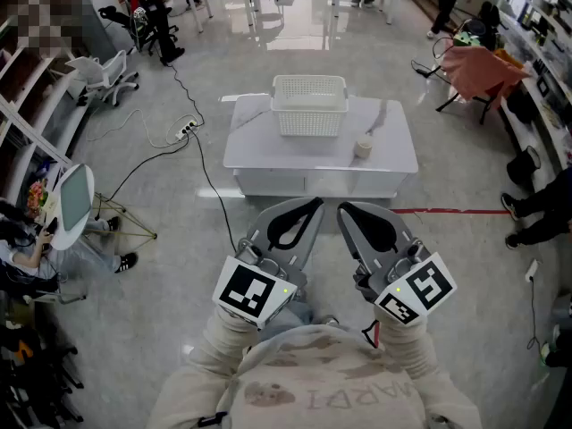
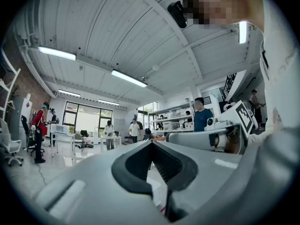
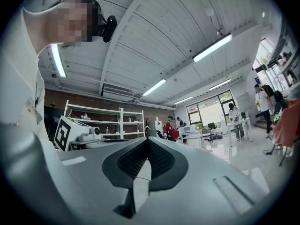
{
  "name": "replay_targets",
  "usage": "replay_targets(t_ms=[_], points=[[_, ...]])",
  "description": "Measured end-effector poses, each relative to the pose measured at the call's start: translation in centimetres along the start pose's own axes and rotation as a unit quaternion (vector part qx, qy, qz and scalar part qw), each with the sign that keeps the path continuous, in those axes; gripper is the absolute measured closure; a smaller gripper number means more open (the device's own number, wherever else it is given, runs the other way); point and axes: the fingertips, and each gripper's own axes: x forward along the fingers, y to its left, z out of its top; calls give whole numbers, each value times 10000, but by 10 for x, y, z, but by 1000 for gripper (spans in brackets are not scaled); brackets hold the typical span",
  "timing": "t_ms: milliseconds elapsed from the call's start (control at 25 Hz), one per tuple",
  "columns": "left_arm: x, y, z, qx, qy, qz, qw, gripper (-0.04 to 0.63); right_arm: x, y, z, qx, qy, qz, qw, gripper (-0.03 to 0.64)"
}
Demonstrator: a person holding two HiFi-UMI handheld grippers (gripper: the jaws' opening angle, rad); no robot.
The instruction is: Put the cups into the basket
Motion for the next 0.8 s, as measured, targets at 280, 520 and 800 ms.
replay_targets(t_ms=[280,520,800], points=[[9,15,-5,-4,23,-18,10000,595,12,-10,-3,0,16,-14,10000,594],[23,38,-10,-55,39,-60,10000,594,35,-24,-7,-24,72,-45,10000,594],[44,84,-17,-1,-102,-209,9997,594,73,-51,-9,130,-44,-167,9998,594]])
